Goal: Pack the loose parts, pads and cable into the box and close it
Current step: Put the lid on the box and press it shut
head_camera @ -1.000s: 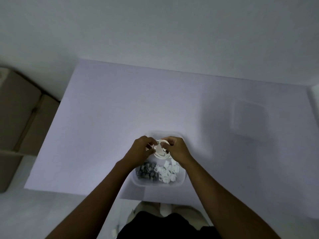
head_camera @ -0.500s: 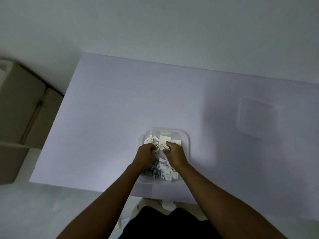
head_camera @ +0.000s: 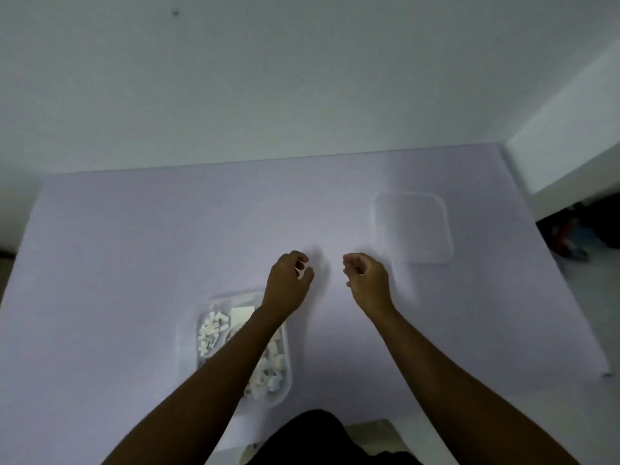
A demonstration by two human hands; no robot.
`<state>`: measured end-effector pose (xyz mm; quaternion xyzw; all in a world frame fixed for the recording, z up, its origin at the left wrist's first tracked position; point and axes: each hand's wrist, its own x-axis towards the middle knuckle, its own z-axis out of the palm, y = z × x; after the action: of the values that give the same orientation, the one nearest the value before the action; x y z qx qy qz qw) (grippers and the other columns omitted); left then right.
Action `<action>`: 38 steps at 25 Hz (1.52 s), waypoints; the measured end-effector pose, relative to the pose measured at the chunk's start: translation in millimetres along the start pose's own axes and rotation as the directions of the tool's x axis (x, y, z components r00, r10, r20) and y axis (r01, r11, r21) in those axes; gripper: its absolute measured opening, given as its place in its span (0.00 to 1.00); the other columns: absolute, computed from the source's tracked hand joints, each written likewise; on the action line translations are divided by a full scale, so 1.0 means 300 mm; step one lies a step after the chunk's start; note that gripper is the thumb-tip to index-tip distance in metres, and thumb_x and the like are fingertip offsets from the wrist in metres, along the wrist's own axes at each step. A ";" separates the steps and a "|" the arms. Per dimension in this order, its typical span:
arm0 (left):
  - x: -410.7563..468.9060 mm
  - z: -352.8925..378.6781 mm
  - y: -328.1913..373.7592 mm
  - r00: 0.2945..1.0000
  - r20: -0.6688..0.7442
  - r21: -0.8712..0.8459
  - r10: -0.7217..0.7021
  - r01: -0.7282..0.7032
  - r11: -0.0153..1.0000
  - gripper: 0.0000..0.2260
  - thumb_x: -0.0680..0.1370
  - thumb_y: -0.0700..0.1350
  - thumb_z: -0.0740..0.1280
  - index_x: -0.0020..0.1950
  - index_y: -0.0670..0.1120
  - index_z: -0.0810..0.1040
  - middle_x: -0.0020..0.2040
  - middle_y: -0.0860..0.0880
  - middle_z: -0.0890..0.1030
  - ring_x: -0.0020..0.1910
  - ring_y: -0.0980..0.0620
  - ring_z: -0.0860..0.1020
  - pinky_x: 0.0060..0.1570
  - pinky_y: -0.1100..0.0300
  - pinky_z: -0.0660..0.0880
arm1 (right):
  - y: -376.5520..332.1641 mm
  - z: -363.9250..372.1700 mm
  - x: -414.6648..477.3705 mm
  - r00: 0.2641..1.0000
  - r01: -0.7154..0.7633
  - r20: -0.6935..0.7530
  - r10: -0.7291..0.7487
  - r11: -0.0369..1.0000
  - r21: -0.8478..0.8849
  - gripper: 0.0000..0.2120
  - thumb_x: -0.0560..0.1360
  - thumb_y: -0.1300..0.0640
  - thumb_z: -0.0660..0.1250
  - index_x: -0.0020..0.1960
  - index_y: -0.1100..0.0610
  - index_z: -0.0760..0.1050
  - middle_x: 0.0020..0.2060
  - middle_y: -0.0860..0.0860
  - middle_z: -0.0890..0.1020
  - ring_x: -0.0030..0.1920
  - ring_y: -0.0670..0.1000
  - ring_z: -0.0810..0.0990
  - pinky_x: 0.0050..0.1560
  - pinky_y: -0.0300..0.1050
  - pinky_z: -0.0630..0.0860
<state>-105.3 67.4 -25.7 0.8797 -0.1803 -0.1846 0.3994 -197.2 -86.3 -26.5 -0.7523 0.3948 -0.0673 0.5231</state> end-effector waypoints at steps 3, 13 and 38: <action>0.170 0.207 0.127 0.990 0.133 0.031 -0.050 0.047 0.998 0.13 0.77 0.48 0.69 0.60 0.45 0.77 0.51 0.47 0.80 0.47 0.51 0.78 0.47 0.60 0.74 | 0.078 -0.219 0.156 0.994 -0.086 -0.074 0.083 0.996 -0.031 0.11 0.79 0.61 0.66 0.61 0.58 0.79 0.55 0.52 0.83 0.51 0.49 0.81 0.55 0.46 0.80; 0.501 0.678 0.320 0.930 0.191 0.073 -0.314 0.306 0.949 0.23 0.79 0.48 0.64 0.70 0.38 0.68 0.65 0.38 0.74 0.63 0.39 0.75 0.63 0.47 0.73 | 0.322 -0.615 0.663 0.946 -0.264 -0.224 0.234 0.958 -0.113 0.21 0.76 0.62 0.66 0.69 0.63 0.72 0.66 0.61 0.75 0.64 0.59 0.76 0.62 0.45 0.70; -0.120 -0.337 -0.090 0.905 -0.243 -0.157 -0.350 0.319 0.935 0.15 0.80 0.55 0.62 0.57 0.43 0.74 0.44 0.48 0.79 0.45 0.48 0.77 0.46 0.57 0.69 | -0.110 0.031 -0.106 0.977 -0.213 0.074 0.202 0.958 0.190 0.13 0.73 0.46 0.73 0.43 0.56 0.80 0.35 0.49 0.81 0.35 0.49 0.77 0.40 0.45 0.76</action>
<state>-84.5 165.2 22.0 0.8902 0.0397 -0.1402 0.4316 -196.7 -53.7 7.1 -0.6527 0.4489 -0.0307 0.6095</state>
